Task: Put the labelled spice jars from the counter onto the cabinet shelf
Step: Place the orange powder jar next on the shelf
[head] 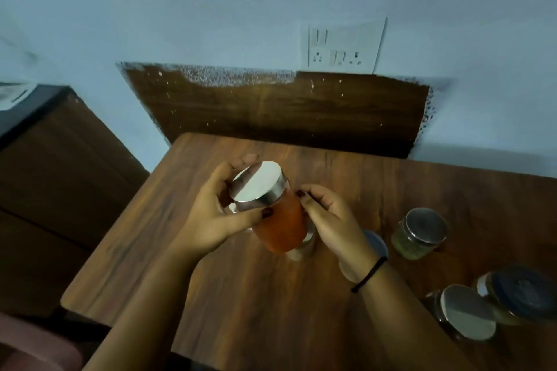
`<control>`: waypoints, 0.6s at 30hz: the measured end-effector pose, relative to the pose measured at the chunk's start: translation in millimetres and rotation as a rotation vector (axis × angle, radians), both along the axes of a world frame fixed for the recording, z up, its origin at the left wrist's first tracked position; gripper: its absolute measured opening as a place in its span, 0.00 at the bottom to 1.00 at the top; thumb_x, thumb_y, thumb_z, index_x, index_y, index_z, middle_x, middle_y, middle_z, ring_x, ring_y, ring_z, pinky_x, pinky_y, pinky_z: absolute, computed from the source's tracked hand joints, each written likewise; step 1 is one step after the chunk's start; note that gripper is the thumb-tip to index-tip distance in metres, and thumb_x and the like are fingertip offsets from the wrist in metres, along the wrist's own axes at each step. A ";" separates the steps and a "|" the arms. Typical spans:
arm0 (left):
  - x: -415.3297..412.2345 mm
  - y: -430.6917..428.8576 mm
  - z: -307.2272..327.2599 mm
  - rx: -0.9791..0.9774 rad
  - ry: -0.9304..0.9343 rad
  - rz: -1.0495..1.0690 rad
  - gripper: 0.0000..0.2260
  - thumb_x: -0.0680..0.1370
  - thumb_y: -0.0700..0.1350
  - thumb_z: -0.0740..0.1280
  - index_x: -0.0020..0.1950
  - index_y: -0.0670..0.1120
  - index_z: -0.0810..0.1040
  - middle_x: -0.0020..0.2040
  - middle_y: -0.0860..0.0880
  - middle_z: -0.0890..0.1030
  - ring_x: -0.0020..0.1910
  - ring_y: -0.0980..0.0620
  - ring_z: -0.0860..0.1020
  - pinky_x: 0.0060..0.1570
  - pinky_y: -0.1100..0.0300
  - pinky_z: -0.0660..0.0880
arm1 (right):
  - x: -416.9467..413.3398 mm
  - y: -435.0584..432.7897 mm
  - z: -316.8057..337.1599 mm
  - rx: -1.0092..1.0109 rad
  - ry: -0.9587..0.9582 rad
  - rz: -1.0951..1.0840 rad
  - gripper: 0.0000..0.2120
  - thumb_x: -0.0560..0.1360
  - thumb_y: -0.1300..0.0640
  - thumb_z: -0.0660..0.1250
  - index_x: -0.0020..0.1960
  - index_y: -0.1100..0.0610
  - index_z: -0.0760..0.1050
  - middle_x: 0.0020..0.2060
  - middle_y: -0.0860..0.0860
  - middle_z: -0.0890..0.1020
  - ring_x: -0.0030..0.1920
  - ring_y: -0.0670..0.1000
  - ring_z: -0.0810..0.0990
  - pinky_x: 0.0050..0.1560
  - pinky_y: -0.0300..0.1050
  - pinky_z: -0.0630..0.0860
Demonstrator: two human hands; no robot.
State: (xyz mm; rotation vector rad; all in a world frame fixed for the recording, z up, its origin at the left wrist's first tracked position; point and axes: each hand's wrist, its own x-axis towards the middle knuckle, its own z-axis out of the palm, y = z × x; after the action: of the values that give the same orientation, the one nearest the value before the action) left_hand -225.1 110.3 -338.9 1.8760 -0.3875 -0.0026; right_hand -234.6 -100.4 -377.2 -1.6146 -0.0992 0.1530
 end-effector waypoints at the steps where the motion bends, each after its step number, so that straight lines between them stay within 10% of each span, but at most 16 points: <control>1: 3.7 -1.1 5.3 -0.029 -0.010 -0.005 0.33 0.68 0.50 0.74 0.70 0.45 0.69 0.64 0.50 0.76 0.64 0.47 0.76 0.56 0.56 0.79 | -0.2 -1.8 7.2 0.027 0.006 -0.001 0.08 0.81 0.54 0.60 0.50 0.48 0.78 0.48 0.52 0.82 0.47 0.43 0.81 0.51 0.39 0.78; 18: 44.3 -34.9 95.7 -0.234 -0.093 -0.104 0.32 0.68 0.53 0.67 0.70 0.42 0.71 0.64 0.41 0.77 0.63 0.39 0.76 0.60 0.42 0.77 | 3.7 -14.3 94.1 0.287 -0.180 0.045 0.30 0.64 0.29 0.71 0.61 0.43 0.77 0.58 0.48 0.82 0.60 0.50 0.80 0.58 0.49 0.79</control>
State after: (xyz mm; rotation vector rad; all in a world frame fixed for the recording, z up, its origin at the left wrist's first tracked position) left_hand -180.8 75.4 -243.2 1.6274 -0.5262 0.0576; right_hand -230.9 -114.7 -283.1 -1.3374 -0.2837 0.0256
